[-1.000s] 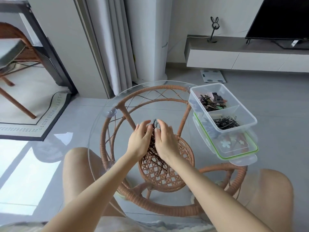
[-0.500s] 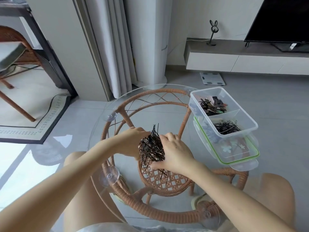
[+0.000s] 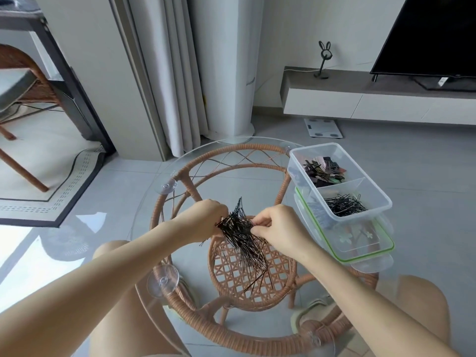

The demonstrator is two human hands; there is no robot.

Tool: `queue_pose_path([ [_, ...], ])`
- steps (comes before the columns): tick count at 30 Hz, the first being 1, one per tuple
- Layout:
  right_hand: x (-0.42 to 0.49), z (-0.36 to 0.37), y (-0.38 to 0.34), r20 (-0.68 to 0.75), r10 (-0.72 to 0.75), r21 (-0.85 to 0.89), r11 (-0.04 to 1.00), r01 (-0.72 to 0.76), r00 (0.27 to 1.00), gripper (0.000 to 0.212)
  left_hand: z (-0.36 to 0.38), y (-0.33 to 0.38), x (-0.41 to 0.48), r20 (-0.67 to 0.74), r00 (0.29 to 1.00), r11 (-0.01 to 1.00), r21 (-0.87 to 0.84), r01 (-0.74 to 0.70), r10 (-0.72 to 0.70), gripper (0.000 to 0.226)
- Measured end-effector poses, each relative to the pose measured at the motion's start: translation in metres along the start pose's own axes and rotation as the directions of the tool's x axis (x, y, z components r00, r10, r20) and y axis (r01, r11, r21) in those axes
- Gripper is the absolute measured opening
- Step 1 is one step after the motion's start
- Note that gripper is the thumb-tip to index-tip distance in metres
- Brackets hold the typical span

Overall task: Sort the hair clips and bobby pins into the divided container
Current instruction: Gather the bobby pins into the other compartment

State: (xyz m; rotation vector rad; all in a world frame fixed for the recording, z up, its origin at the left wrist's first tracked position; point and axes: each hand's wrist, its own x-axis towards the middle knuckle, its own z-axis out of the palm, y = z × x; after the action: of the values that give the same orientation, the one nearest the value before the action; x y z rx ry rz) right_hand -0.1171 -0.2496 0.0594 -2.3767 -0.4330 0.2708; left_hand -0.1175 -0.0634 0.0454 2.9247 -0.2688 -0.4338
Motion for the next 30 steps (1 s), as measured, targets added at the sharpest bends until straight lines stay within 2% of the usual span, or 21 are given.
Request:
queue_pose_path([
  [6, 0.0, -0.025, 0.002, -0.012, 0.015, 0.021, 1.0, -0.015, 1.0, 0.02, 0.001, 0.001, 0.002, -0.057, 0.998, 1.0, -0.016, 0.015, -0.016, 0.023],
  [15, -0.003, -0.085, 0.013, 0.026, 0.13, 0.327, 0.936, -0.131, 0.991, 0.016, -0.008, -0.006, -0.002, -0.11, 0.991, 0.996, -0.061, 0.07, -0.077, 0.019],
  [18, -0.003, -0.115, 0.025, 0.022, 0.182, 0.376, 0.91, -0.177, 0.983, 0.015, -0.018, -0.009, -0.004, -0.126, 0.988, 0.993, -0.088, 0.083, -0.093, 0.018],
  [24, 0.002, -0.177, 0.051, 0.088, 0.288, 0.333, 0.894, -0.301, 0.954, 0.014, -0.032, -0.016, -0.004, -0.11, 0.989, 0.992, -0.091, 0.091, -0.101, 0.017],
  [30, 0.03, -0.195, 0.08, 0.275, 0.418, 0.059, 0.891, -0.449, 0.866, 0.008, -0.038, -0.013, -0.002, -0.094, 0.992, 0.991, -0.112, 0.074, -0.085, 0.014],
])
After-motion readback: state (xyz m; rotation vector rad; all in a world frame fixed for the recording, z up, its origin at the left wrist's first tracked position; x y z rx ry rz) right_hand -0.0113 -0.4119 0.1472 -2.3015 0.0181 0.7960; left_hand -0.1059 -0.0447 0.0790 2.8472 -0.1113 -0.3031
